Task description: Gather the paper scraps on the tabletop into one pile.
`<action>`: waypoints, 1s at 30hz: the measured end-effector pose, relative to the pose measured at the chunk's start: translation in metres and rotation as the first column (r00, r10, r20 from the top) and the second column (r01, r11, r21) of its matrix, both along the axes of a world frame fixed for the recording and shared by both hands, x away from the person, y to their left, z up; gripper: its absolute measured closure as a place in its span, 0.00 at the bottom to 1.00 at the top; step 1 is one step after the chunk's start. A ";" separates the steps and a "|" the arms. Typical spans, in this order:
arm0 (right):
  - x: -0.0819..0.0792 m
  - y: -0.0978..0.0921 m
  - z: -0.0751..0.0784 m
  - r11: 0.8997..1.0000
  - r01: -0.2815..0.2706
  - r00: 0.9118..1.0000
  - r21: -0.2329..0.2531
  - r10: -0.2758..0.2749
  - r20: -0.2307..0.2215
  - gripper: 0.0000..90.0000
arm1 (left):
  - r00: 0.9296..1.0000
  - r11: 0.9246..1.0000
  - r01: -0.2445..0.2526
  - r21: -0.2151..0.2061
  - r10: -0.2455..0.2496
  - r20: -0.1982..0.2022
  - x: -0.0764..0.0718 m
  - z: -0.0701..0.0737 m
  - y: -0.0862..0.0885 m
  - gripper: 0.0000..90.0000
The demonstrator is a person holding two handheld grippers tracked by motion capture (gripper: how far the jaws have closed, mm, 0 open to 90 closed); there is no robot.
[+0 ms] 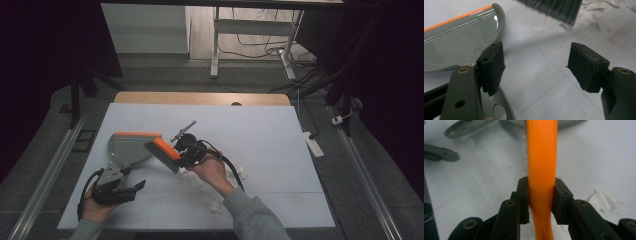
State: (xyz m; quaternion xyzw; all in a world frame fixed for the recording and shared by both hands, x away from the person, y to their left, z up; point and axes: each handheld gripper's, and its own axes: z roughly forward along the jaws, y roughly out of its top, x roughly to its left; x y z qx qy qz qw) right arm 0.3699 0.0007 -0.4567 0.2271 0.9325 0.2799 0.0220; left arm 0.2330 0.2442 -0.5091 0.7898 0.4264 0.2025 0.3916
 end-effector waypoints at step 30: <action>0.057 -0.041 -0.012 0.968 0.251 0.968 0.005 -0.251 0.002 0.78 | 1.000 1.000 0.004 0.000 -0.004 -0.006 0.001 -0.002 0.000 0.34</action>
